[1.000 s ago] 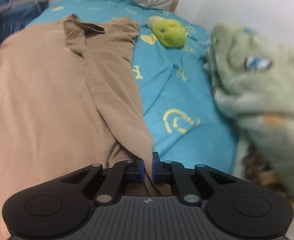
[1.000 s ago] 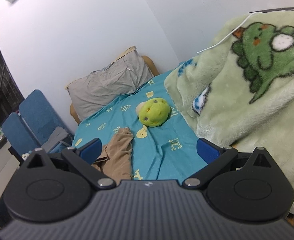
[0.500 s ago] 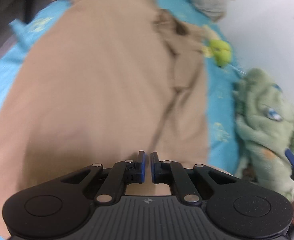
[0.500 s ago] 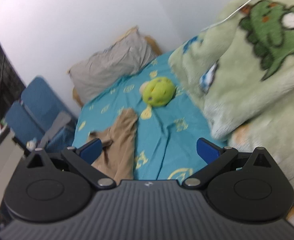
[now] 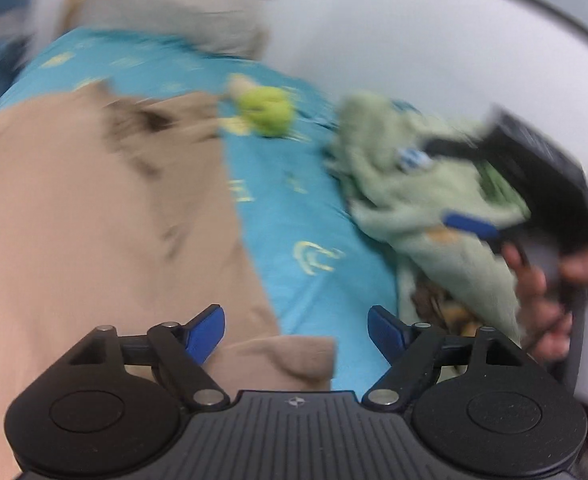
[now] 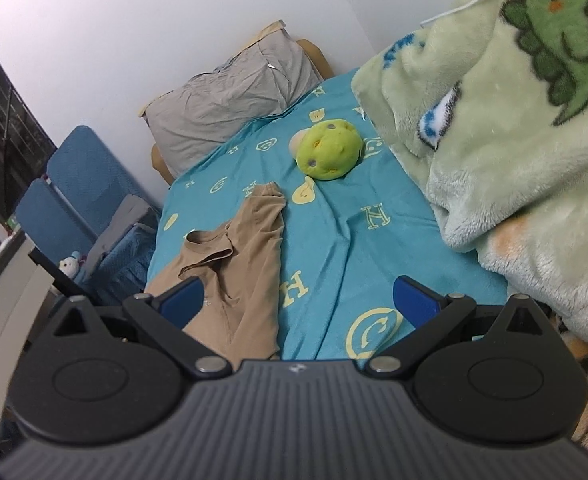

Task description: Fold clothes

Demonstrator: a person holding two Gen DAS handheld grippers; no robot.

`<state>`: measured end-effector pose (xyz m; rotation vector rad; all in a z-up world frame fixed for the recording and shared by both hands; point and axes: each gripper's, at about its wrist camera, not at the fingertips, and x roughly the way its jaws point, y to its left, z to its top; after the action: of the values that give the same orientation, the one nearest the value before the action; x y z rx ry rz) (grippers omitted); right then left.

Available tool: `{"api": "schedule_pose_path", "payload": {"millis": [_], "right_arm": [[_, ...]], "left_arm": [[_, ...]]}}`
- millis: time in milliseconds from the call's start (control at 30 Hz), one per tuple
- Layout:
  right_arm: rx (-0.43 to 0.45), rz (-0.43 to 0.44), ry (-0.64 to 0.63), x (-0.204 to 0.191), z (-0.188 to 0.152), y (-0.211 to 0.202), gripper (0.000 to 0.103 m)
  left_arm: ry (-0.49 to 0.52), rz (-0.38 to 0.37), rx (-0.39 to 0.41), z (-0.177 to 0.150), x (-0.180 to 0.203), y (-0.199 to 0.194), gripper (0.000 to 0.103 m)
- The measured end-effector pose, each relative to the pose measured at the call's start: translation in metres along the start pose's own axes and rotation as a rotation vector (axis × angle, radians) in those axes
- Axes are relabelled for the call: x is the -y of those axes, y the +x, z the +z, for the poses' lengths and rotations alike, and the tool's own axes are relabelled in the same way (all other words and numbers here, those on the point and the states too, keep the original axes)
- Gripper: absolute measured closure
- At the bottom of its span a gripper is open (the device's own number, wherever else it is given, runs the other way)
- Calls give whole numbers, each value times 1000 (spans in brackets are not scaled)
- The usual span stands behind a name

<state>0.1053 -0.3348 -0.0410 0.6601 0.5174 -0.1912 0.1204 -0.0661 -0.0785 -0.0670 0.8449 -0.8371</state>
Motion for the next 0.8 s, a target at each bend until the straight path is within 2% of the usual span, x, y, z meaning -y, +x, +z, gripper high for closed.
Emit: {"api": "schedule_pose_path", "payload": {"millis": [100, 167, 300, 433, 500, 533, 567, 600, 800], "right_arm": [[-14, 12, 14, 3, 0, 2, 0], [-28, 22, 28, 6, 0, 4, 0], [-44, 35, 43, 8, 1, 9, 0], [-63, 43, 55, 8, 2, 18, 0], [-77, 41, 64, 9, 1, 23, 0], [-84, 39, 67, 10, 1, 25, 0], [-91, 38, 70, 10, 1, 27, 0], [-97, 39, 73, 10, 0, 29, 0], [-105, 41, 48, 4, -3, 31, 0]], "left_arm": [[184, -97, -97, 4, 8, 20, 22], [305, -128, -174, 6, 8, 31, 23], [467, -152, -240, 9, 5, 45, 24], [512, -213, -281, 5, -1, 58, 36], [511, -234, -297, 1, -7, 64, 52], [491, -251, -305, 1, -11, 66, 68], [471, -267, -312, 0, -14, 68, 89], [452, -285, -317, 0, -18, 69, 93], [413, -397, -275, -2, -32, 7, 94]]}}
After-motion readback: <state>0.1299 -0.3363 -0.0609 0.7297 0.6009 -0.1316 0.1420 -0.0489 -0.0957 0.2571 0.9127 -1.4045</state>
